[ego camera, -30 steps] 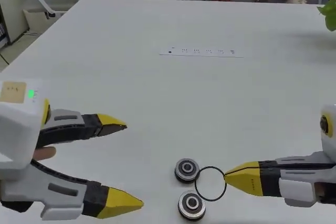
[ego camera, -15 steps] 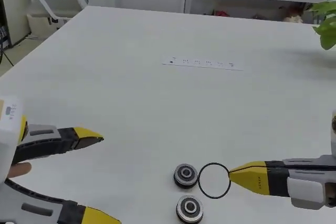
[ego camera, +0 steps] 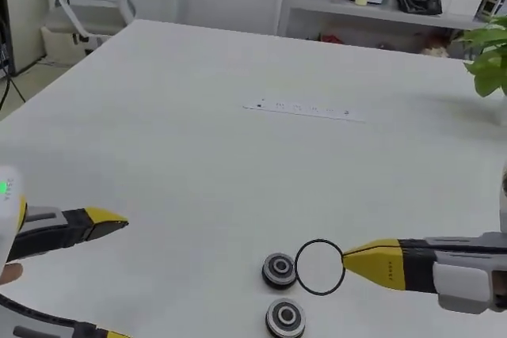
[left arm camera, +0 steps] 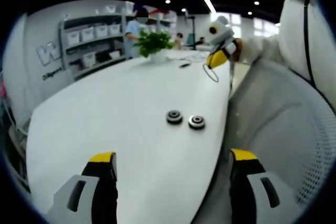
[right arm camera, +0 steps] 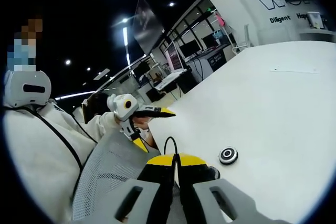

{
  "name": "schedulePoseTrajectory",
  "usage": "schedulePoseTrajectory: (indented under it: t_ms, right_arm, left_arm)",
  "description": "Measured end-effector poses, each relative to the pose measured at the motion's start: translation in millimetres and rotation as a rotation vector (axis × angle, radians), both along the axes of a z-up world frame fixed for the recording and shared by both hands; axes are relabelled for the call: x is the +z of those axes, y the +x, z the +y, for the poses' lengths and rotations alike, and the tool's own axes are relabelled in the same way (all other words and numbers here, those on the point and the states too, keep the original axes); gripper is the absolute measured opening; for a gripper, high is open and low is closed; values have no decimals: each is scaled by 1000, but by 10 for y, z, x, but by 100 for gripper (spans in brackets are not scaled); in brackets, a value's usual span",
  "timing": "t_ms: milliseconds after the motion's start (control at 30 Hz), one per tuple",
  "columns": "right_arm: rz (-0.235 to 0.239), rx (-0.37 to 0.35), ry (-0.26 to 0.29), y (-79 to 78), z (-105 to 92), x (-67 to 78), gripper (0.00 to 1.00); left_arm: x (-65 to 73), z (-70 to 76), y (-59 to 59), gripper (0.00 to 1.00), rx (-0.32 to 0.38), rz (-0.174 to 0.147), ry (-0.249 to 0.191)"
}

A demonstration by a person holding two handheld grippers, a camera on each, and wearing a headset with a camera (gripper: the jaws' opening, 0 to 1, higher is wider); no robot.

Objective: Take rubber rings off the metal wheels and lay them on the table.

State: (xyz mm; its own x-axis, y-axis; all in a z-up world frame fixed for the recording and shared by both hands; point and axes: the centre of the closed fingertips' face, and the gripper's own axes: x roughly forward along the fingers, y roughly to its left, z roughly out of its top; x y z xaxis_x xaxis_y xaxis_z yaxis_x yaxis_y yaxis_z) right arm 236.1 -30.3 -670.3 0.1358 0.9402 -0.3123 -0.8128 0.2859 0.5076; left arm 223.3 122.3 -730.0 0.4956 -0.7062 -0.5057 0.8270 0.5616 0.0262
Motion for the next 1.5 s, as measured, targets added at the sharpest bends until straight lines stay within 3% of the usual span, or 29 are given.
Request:
schedulePoseTrajectory:
  t_ms: [233,767,1167,1500]
  right_arm:
    - [-12,12,-12,-50,89,58,0]
    - [-13,71,-35,-115,423,160,0]
    - [12,111,-89,-93,623,19,0]
    - [38,153,-138,-70,788,-183,0]
  left_arm:
    - [-23,63,-5,100,32,-20,-5]
    - [-52,162,-50,100,51,-25,-24]
    - [-82,251,-80,100,64,-17,-24]
    - [-91,290,-91,100,82,-11,-36]
